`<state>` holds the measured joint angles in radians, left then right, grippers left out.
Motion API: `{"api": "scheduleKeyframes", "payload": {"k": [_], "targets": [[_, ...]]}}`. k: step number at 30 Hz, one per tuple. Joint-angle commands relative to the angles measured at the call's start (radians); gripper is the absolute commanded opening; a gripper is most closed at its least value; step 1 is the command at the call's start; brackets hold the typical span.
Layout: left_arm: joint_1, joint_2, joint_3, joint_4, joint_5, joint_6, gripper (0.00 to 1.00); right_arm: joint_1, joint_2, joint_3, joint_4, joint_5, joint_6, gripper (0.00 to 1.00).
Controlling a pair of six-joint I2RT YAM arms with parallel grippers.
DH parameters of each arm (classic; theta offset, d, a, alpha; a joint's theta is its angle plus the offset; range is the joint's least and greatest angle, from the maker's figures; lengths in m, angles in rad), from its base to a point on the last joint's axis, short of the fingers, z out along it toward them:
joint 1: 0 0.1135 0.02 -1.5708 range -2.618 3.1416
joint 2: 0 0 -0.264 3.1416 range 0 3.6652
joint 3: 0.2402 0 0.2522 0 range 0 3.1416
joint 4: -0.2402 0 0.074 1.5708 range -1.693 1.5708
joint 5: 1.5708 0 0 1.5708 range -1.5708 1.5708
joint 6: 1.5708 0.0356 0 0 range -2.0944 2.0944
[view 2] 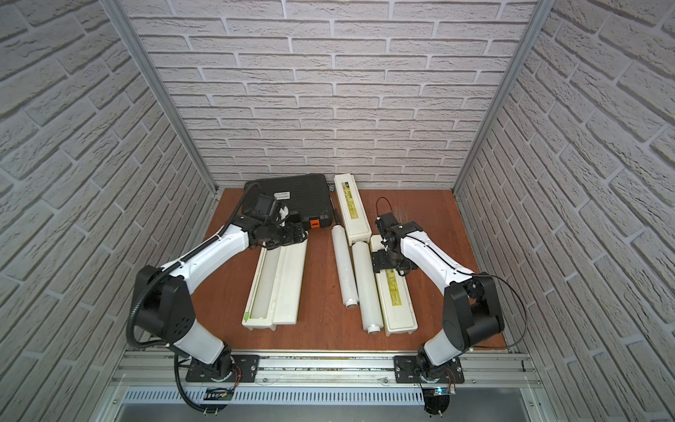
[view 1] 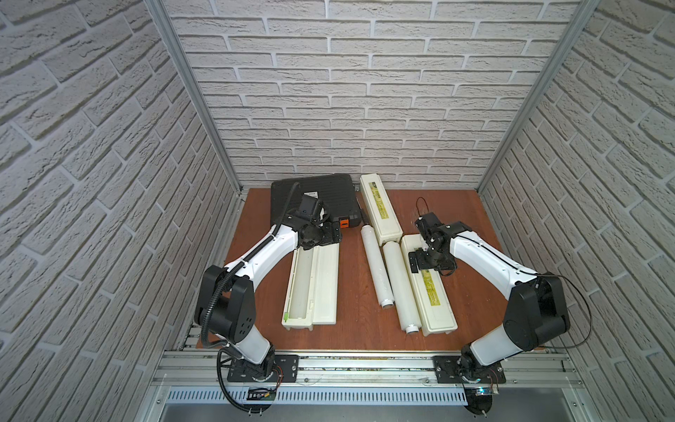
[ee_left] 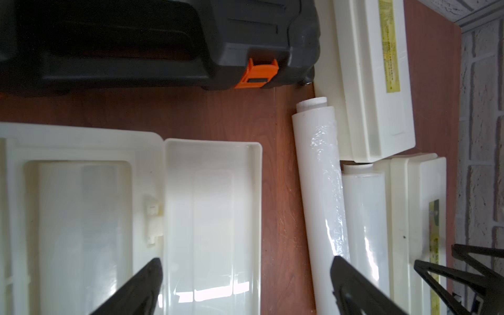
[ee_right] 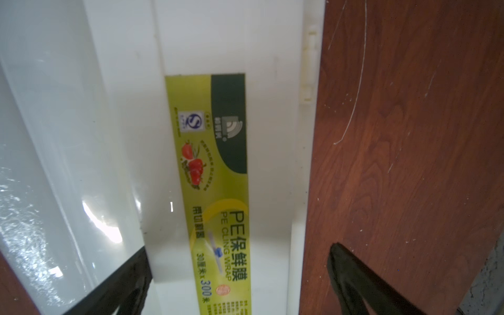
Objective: Put plastic wrap rolls into dispensers
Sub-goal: Move the plastic wrap cutting box to the center of the board.
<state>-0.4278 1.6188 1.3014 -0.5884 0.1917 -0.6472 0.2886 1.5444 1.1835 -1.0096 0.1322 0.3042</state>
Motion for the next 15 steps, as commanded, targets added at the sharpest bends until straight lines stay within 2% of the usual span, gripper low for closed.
{"api": "scheduleKeyframes", "payload": {"k": [1,12,15], "targets": [[-0.013,0.024,0.049,0.0,-0.002,0.016,0.96,-0.005,-0.027,-0.024,0.005,-0.056,-0.036,1.0],[-0.035,0.088,0.104,0.001,0.018,0.012,0.97,-0.005,0.081,-0.09,0.058,-0.161,0.034,0.99],[-0.039,0.094,0.102,0.007,0.022,0.006,0.96,0.008,0.083,-0.112,0.088,-0.214,0.089,0.91]]}}
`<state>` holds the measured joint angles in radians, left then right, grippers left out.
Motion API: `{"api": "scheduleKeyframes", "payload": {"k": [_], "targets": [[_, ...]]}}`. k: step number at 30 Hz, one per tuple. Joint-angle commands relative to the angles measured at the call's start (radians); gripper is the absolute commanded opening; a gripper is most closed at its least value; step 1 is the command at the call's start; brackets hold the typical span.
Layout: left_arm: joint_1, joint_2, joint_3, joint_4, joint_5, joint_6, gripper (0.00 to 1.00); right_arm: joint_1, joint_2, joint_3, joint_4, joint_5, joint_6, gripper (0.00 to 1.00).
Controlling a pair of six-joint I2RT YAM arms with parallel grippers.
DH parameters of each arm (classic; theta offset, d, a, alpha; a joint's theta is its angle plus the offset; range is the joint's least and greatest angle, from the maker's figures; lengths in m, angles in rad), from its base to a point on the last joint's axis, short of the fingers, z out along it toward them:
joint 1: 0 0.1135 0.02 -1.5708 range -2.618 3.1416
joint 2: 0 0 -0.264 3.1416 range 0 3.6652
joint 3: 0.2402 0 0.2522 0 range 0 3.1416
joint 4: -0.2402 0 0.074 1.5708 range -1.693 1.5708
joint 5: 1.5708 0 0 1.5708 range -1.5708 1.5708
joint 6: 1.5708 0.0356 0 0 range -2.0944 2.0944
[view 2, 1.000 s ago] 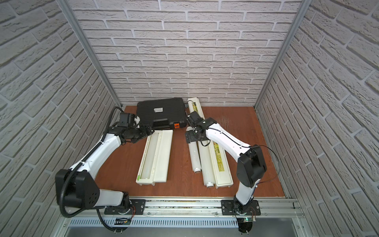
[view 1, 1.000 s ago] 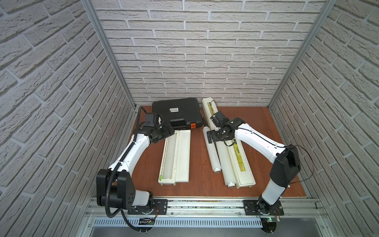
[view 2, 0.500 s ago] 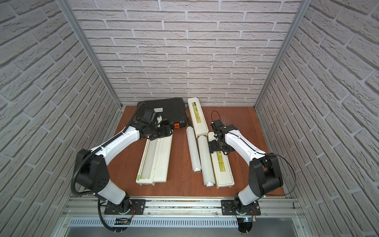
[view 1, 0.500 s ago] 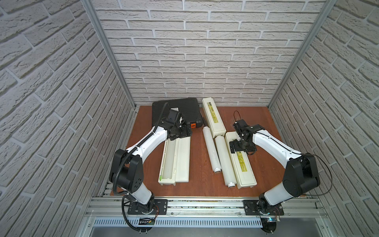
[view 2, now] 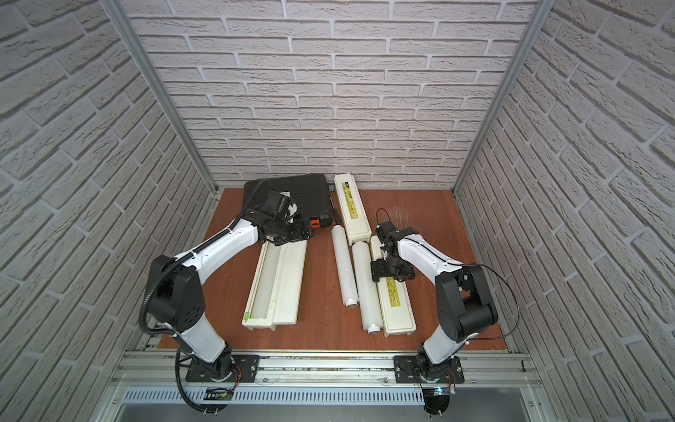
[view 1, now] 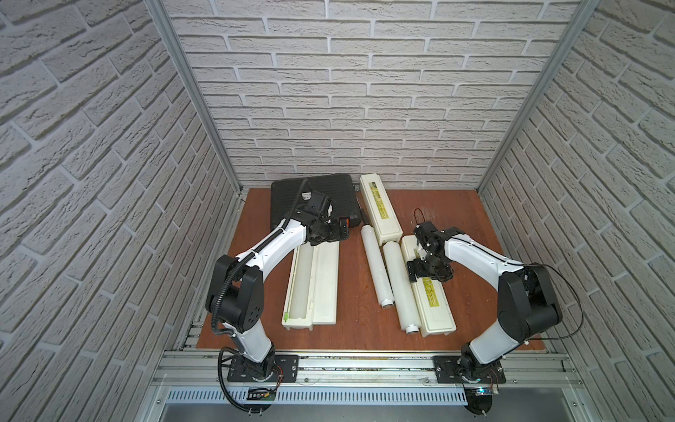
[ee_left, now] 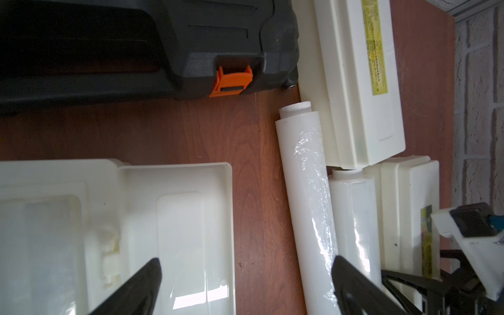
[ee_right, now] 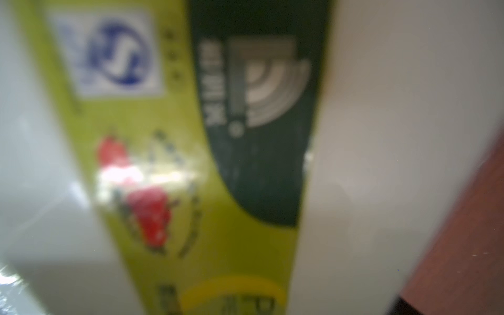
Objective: Put plastic wrap rolls into dispensers
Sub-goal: Move the plastic wrap cutting box to the center of the board.
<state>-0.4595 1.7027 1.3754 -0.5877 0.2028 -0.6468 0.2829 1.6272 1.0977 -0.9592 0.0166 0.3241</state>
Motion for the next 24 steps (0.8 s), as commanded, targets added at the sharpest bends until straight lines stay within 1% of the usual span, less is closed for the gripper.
{"api": "scheduleKeyframes", "payload": {"k": [1,7,12,15,17,20,24], "targets": [[-0.008,0.012,0.028,0.007,0.013,0.004,0.97,0.028,-0.004,-0.031,0.045,-0.099,0.098,0.88],[-0.01,0.033,0.028,0.019,0.035,0.001,0.97,0.148,0.012,0.016,0.069,-0.088,0.245,0.86],[-0.01,0.044,0.033,0.022,0.051,0.006,0.97,0.221,0.073,0.089,0.084,-0.076,0.311,0.86],[-0.01,0.044,0.025,0.025,0.057,0.011,0.97,0.221,0.072,0.093,0.079,-0.043,0.326,0.92],[-0.01,0.044,0.018,0.027,0.059,0.012,0.97,0.213,0.058,0.093,0.071,-0.011,0.32,1.0],[-0.01,0.041,0.009,0.033,0.063,0.012,0.97,0.19,0.067,0.11,0.054,0.0,0.3,1.0],[-0.01,0.041,0.005,0.04,0.07,0.009,0.97,0.187,0.116,0.154,0.034,0.006,0.27,1.0]]}}
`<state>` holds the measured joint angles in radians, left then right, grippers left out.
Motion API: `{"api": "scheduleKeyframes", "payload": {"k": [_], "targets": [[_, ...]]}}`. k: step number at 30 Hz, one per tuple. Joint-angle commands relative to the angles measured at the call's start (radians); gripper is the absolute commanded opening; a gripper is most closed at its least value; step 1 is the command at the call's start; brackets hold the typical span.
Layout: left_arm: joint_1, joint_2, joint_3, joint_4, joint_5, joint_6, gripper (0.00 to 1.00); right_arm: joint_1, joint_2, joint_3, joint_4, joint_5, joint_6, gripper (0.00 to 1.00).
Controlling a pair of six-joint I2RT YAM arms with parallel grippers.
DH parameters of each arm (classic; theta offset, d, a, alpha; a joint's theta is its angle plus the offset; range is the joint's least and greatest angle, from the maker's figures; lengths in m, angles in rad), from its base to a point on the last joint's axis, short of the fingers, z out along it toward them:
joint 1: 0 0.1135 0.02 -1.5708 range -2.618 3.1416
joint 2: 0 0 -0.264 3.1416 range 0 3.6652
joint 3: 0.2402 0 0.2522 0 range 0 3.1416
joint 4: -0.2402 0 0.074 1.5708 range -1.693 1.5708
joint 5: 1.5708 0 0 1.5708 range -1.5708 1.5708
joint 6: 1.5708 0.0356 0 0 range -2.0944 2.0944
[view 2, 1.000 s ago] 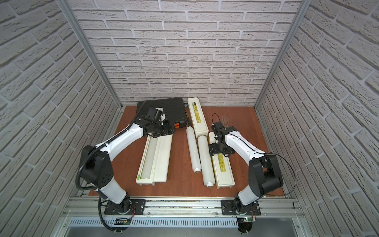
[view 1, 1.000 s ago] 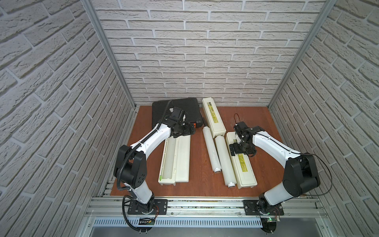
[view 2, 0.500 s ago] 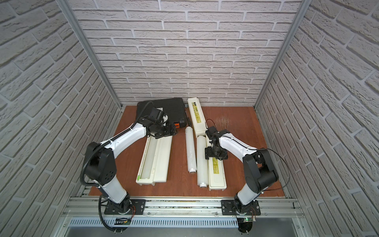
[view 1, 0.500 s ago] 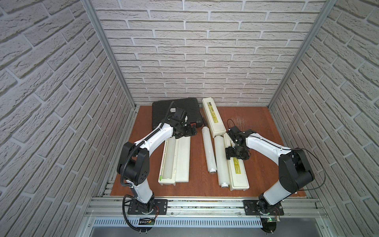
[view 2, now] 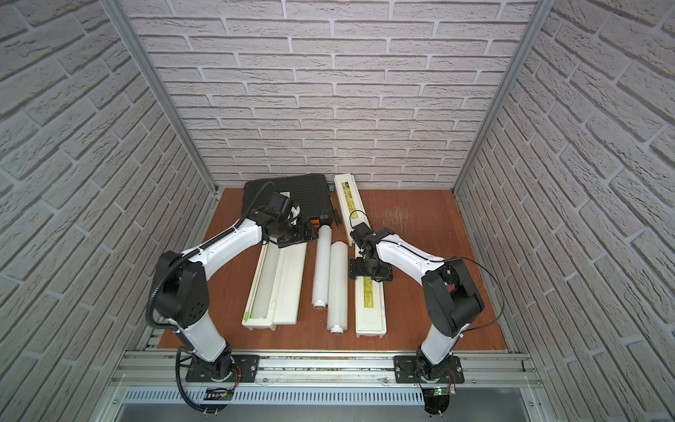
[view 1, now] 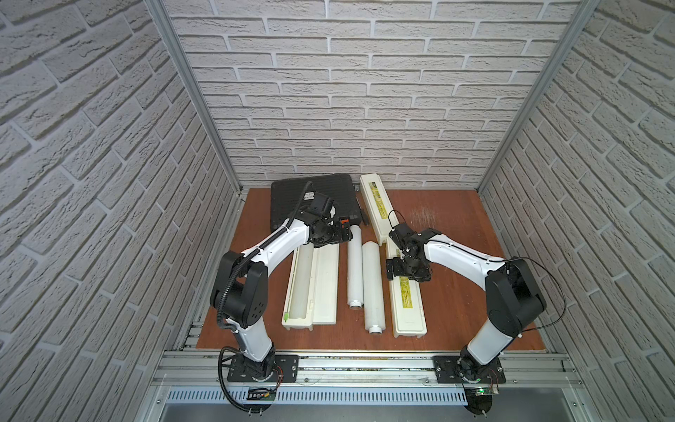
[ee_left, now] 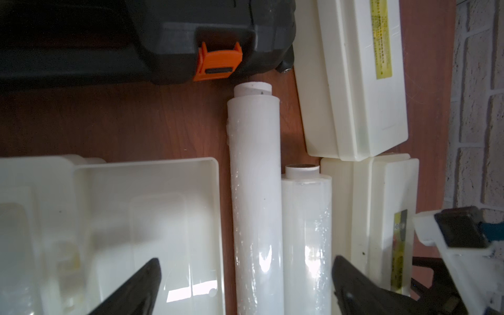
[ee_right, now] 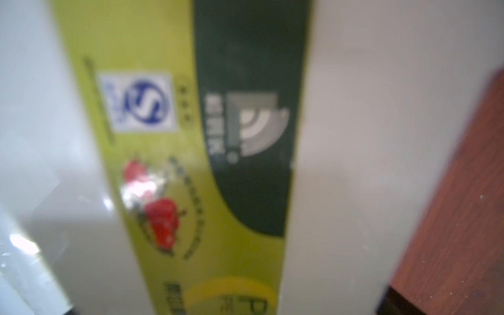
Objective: Put plastic wrap rolls into dispensers
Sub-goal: Move the plastic wrap cutting box to the center of the board, then pick up the plastic wrap cutting box from the center of the board.
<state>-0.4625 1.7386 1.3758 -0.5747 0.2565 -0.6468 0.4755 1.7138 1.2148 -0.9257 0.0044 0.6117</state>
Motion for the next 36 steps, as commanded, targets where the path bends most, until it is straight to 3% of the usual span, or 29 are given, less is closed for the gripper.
{"api": "scheduleKeyframes", "payload": {"k": [1,5,12,16,23,28,31,36], "targets": [[-0.006,0.006,0.006,0.028,0.016,0.007,0.97,-0.007,0.043,0.041,0.005,0.013,-0.02,1.0],[-0.007,0.009,0.006,0.03,0.017,0.004,0.97,-0.01,0.074,0.047,0.041,-0.011,-0.03,1.0],[-0.007,0.027,0.007,0.068,0.048,-0.018,0.98,-0.027,0.078,0.058,0.053,-0.055,-0.07,0.86],[-0.007,0.033,-0.013,0.157,0.13,-0.048,0.98,-0.046,0.01,0.043,0.067,-0.119,-0.126,0.8],[0.017,-0.004,-0.143,0.474,0.355,-0.158,0.98,-0.066,-0.136,0.023,0.104,-0.344,-0.283,0.75],[0.021,-0.031,-0.216,0.64,0.44,-0.226,0.98,-0.111,-0.176,-0.011,0.165,-0.481,-0.316,0.75],[0.022,-0.043,-0.265,0.803,0.499,-0.295,0.98,-0.145,-0.199,-0.025,0.244,-0.623,-0.314,0.73],[0.028,-0.058,-0.338,0.965,0.552,-0.335,0.98,-0.161,-0.188,0.038,0.246,-0.788,-0.352,0.73]]}}
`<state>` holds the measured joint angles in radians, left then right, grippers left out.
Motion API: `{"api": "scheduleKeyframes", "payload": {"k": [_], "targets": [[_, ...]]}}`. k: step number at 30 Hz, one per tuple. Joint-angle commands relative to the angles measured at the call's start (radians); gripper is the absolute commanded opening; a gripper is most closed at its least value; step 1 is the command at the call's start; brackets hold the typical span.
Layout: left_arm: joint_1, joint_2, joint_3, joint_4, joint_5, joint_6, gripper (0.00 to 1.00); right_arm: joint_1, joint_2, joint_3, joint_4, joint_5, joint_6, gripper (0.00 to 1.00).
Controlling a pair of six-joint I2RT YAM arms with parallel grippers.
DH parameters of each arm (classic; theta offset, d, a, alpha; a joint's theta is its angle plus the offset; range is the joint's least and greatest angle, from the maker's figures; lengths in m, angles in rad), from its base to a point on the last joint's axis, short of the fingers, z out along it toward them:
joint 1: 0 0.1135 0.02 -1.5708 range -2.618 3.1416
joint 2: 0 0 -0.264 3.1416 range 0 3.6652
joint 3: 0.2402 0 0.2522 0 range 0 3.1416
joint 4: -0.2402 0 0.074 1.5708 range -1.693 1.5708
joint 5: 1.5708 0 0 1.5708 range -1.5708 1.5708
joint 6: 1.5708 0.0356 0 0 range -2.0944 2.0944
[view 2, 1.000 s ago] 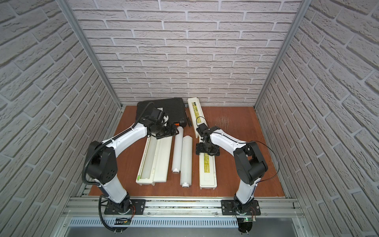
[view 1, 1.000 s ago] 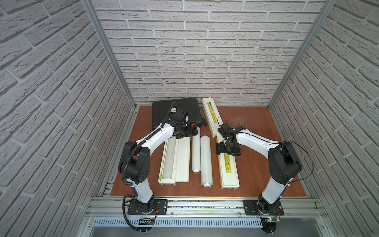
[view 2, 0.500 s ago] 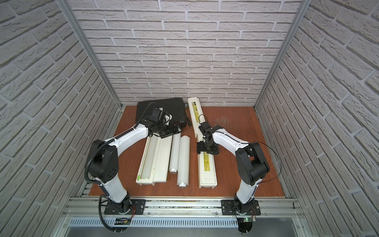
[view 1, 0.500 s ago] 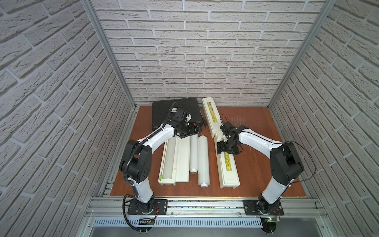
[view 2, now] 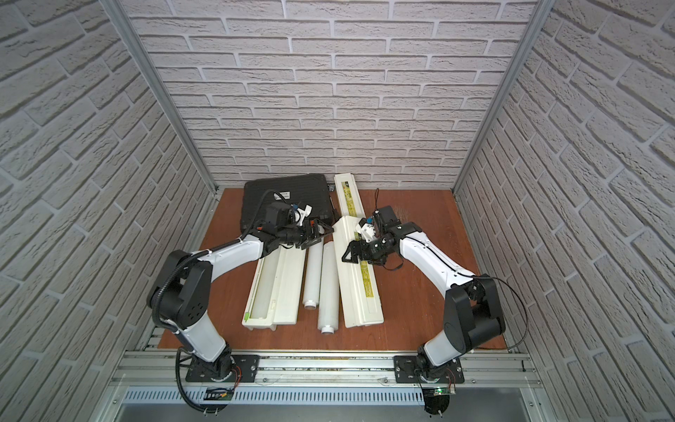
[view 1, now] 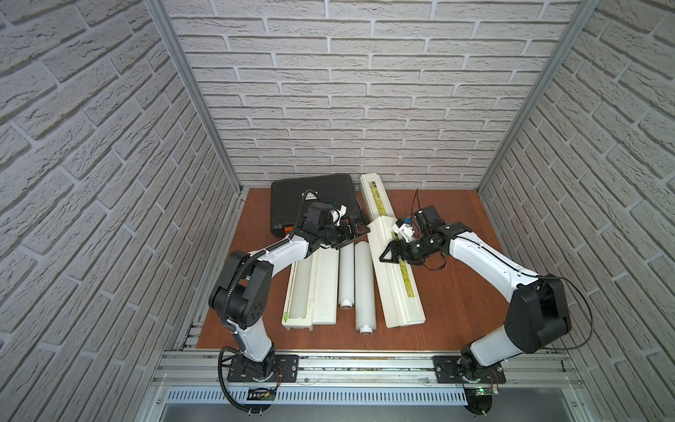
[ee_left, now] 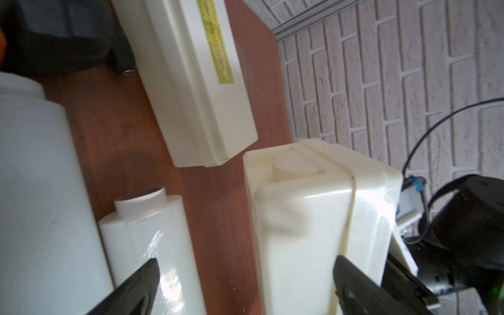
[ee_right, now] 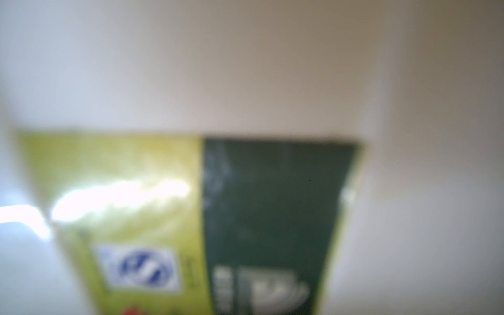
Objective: Put plastic wrap rolls into dispensers
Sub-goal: Pick up the plastic wrap cutting box from the center of the board, then open the lid of the plastic wrap cutting box.
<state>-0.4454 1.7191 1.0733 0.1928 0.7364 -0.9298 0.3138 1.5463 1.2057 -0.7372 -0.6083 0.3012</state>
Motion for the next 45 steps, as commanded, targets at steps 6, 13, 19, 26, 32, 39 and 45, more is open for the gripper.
{"api": "scheduleKeyframes", "payload": {"k": [6,13,19,26,32,39,45], "targets": [[0.004,0.0,-0.063,0.446,0.117,-0.182,0.98,-0.02,-0.006,0.071,0.073,-0.268,-0.056,0.72],[-0.041,0.052,-0.022,0.558,0.154,-0.251,0.98,-0.035,-0.009,0.066,0.154,-0.346,0.003,0.7],[-0.053,0.078,-0.041,0.659,0.163,-0.318,0.98,-0.033,-0.05,0.058,0.209,-0.405,0.036,0.69],[-0.116,0.186,0.069,0.844,0.253,-0.461,0.98,-0.031,-0.039,0.063,0.21,-0.492,0.015,0.68],[-0.129,0.225,0.074,0.956,0.26,-0.538,0.98,-0.03,-0.019,0.091,0.197,-0.528,0.0,0.68],[-0.137,0.231,0.102,0.795,0.25,-0.421,0.79,-0.024,0.009,0.113,0.212,-0.579,0.001,0.67],[-0.142,0.271,0.153,0.756,0.24,-0.417,0.62,-0.016,0.02,0.126,0.216,-0.602,-0.003,0.67]]}}
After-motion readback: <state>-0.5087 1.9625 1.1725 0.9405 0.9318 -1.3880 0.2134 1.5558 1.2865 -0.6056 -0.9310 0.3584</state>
